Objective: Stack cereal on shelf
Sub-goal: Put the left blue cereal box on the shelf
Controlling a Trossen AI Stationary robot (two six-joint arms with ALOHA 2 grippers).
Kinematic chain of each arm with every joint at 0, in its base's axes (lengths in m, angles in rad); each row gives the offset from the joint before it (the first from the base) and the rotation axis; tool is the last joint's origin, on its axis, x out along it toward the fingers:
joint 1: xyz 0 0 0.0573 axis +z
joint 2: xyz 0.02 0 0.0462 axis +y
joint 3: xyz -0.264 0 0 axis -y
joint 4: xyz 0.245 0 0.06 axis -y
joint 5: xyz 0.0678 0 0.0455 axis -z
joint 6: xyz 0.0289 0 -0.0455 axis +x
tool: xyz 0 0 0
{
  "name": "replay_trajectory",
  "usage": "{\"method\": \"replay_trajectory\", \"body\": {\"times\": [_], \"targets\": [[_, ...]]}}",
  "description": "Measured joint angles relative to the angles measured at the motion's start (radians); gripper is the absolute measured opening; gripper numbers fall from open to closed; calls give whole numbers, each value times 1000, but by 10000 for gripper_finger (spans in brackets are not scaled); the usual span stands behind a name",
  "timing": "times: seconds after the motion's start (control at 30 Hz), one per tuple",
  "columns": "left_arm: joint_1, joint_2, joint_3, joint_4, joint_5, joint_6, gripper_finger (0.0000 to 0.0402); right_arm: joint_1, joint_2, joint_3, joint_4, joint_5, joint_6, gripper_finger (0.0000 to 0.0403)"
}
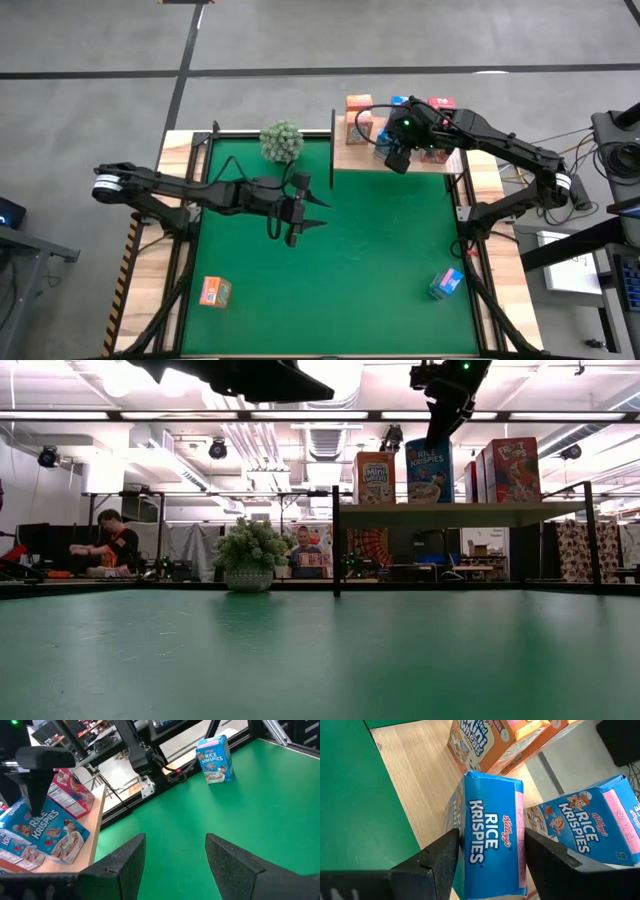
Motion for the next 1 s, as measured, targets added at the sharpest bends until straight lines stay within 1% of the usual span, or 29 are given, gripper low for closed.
{"method": "replay_trajectory", "body": {"times": [0.23, 0.6, 0.7, 0.83, 1.0], "targets": [[0, -8, 0, -12, 0, -15, 190, -7, 0, 0, 1, 0, 44, 216], [0, -8, 0, -23, 0, -19, 190, -7, 0, 3, 1, 0, 46, 217], [0, -8, 0, -25, 0, -19, 190, -7, 0, 18, 3, 0, 90, 220], [0, -8, 0, -29, 0, -27, 190, -7, -1, 34, -9, -31, 132, 239], [0, -8, 0, -28, 0, -27, 190, -7, -1, 39, -12, -34, 134, 271]]}}
